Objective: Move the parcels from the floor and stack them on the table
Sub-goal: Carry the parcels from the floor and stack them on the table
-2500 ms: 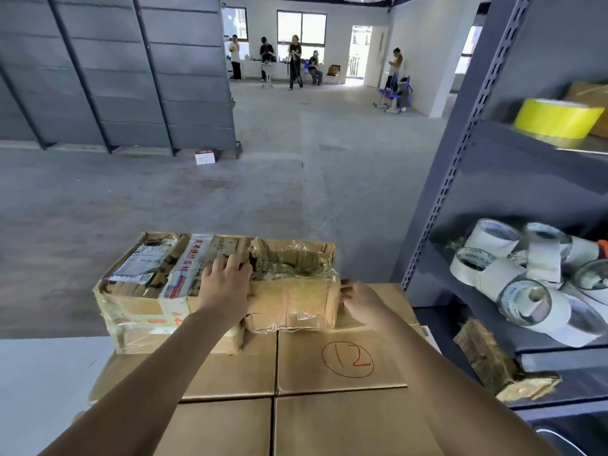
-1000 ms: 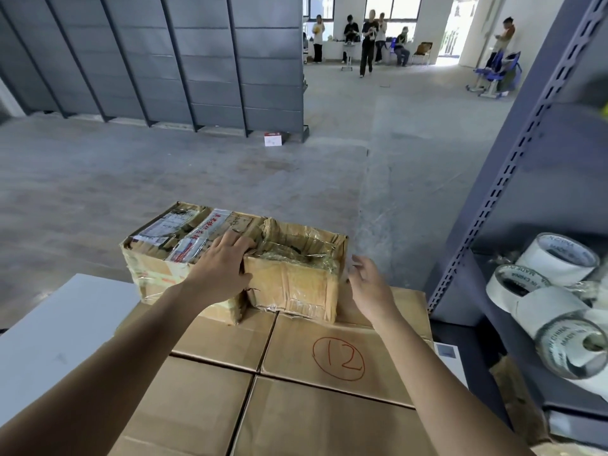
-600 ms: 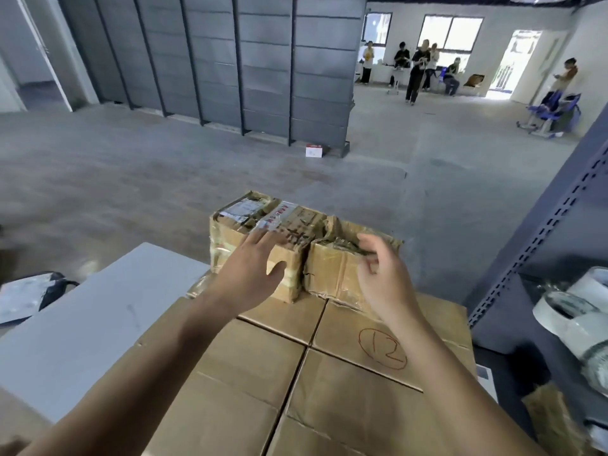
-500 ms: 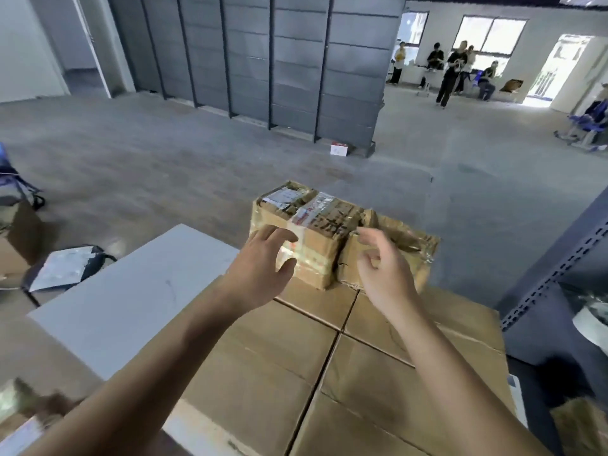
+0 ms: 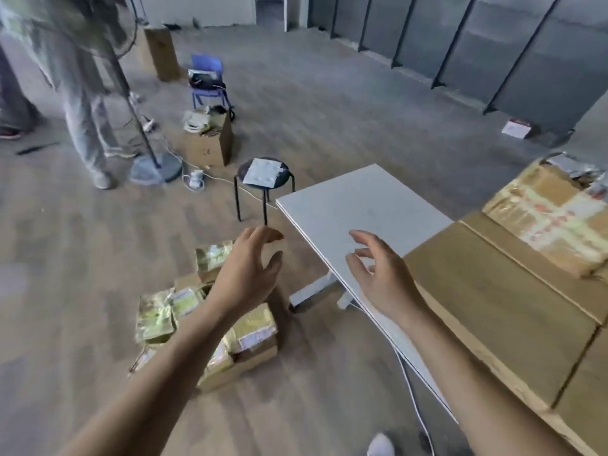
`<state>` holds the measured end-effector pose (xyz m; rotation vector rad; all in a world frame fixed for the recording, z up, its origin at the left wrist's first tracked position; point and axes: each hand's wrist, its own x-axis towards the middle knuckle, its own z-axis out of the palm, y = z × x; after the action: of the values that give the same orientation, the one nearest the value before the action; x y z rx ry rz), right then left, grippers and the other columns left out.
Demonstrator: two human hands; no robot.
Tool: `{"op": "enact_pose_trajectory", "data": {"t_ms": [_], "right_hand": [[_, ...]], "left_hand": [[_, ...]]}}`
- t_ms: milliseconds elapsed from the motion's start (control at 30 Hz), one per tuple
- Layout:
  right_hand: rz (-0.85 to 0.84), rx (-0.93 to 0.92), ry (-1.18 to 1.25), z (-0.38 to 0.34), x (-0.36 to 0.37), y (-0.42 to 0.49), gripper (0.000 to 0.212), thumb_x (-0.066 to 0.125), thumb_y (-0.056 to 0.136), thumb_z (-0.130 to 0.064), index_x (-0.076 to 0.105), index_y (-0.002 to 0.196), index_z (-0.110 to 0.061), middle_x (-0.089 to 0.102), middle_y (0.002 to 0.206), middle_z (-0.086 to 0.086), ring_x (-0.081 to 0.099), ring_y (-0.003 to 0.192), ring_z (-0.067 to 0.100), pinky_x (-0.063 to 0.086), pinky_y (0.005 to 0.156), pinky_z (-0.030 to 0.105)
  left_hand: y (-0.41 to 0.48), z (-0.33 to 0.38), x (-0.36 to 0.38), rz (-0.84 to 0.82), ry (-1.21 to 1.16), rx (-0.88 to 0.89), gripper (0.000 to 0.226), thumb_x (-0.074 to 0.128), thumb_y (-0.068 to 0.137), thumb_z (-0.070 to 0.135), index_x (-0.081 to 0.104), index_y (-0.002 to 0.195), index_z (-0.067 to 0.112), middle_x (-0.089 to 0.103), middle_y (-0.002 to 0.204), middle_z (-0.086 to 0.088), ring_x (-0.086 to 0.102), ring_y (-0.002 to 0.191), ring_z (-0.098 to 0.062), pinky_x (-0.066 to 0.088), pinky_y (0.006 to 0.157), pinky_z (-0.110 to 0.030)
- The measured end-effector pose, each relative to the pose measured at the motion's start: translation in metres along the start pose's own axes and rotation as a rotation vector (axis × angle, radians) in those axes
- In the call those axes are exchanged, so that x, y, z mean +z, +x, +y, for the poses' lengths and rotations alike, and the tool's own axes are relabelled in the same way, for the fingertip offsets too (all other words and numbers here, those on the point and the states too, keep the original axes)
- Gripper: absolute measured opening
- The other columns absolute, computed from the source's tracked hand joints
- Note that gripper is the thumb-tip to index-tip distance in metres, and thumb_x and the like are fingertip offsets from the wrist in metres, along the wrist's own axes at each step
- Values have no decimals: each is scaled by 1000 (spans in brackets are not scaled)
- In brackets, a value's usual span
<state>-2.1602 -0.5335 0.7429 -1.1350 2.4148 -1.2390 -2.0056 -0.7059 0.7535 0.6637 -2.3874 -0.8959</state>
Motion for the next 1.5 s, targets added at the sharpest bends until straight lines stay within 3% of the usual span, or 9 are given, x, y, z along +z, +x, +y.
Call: {"op": "enact_pose_trajectory", "data": {"t_ms": [167, 367, 433, 700, 833, 967, 1133, 1267, 1500], "right_hand": [[-150, -26, -20, -33, 88, 13, 37, 57, 95, -24, 54, 132, -23, 59, 124, -2, 58, 109, 10, 49, 91, 36], [-336, -9, -32, -39, 168, 48, 35, 52, 97, -34, 48, 131, -40, 59, 120, -13, 55, 98, -8, 40, 69, 7], [-371, -7, -6, -38, 191, 67, 35, 51, 97, -36, 46, 131, -42, 59, 119, -13, 54, 91, -9, 40, 63, 7], [-488, 41, 46, -21, 274, 154, 38, 48, 98, -35, 45, 136, -35, 52, 136, -11, 54, 113, 2, 50, 80, 23], [-565, 54, 82, -12, 310, 182, 38, 46, 98, -39, 44, 136, -37, 51, 134, -16, 50, 106, -7, 38, 71, 7], [-637, 94, 81, -4, 337, 193, 38, 46, 98, -36, 45, 136, -37, 50, 129, -18, 50, 98, -14, 40, 71, 8], [-684, 181, 72, 4, 359, 191, 39, 48, 97, -32, 44, 135, -41, 55, 117, -16, 57, 98, -8, 52, 80, 25], [-680, 206, 49, 2, 379, 187, 41, 49, 98, -24, 45, 138, -32, 53, 133, -8, 55, 94, -8, 49, 74, 18], [-606, 309, -1, -13, 436, 156, 43, 50, 98, -20, 46, 140, -27, 54, 136, -7, 53, 96, -4, 40, 69, 7]], "left_hand": [[-43, -88, -58, 34, 35, -219, 23, 62, 86, 10, 61, 108, 16, 60, 106, 1, 57, 95, -12, 44, 82, -23], [-57, -156, -91, 78, 60, -419, 25, 61, 87, 10, 60, 111, 16, 59, 109, 2, 56, 100, -12, 48, 90, -32], [-51, -175, -98, 85, 74, -469, 26, 60, 88, 10, 60, 113, 16, 58, 110, 3, 55, 99, -11, 48, 91, -32], [7, -242, -121, 57, 155, -590, 28, 59, 88, 12, 59, 116, 14, 57, 112, 2, 55, 102, -11, 49, 92, -33], [26, -271, -124, 45, 173, -658, 29, 59, 88, 11, 59, 117, 14, 57, 113, 1, 56, 104, -12, 49, 93, -34], [34, -292, -122, 2, 168, -714, 29, 57, 90, 14, 57, 119, 15, 55, 115, 4, 54, 106, -9, 48, 94, -30], [37, -318, -125, -59, 161, -744, 29, 56, 91, 16, 57, 120, 15, 55, 116, 3, 52, 103, -7, 46, 93, -26], [41, -344, -133, -107, 148, -736, 29, 55, 91, 15, 57, 120, 14, 56, 115, 2, 53, 105, -10, 46, 93, -28], [40, -414, -160, -196, 76, -679, 29, 54, 91, 17, 56, 120, 18, 56, 116, 4, 54, 106, -8, 48, 95, -32]]}}
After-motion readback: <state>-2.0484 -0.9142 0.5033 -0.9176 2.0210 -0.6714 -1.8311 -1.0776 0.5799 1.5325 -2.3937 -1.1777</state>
